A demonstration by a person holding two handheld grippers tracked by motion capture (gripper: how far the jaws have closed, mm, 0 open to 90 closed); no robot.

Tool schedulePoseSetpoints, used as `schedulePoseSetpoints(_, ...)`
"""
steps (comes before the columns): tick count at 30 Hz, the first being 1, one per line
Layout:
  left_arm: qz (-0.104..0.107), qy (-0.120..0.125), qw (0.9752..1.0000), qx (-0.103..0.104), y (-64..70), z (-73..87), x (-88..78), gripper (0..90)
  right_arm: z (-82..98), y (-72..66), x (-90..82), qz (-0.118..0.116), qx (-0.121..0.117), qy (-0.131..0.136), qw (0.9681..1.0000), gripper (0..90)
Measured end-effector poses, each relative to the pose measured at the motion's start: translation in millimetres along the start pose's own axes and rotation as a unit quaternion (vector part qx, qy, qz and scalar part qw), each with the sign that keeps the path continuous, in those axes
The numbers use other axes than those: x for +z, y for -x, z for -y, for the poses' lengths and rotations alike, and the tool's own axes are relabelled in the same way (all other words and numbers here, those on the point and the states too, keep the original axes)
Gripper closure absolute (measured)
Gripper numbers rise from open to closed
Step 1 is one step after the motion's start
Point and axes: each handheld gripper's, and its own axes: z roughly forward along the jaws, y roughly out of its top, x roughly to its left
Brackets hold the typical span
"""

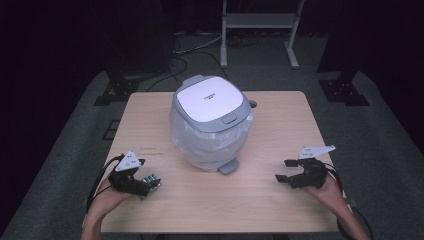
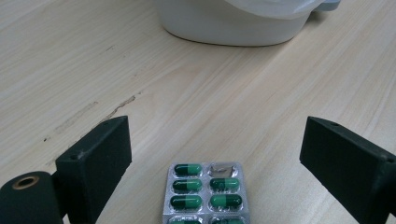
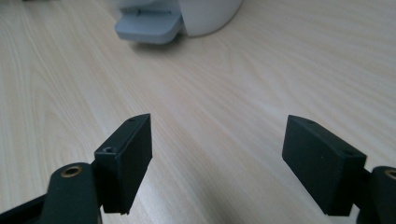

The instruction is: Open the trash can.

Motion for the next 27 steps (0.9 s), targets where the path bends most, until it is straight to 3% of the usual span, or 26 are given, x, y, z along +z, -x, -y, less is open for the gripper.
schedulePoseSetpoints(8,0.005,0.0,1.0,-0.008,-0.7,1.8,2.6,8.1,-26.7,-0.5,-7.6,-0.011,-0.011,-0.003,0.9999,23.1)
schedulePoseSetpoints(27,0.013,0.003,0.9998,-0.016,-2.4,7.4,0.7,8.1,-91.3,-22.4,-24.7,-0.023,-0.06,-0.002,0.998,23.1)
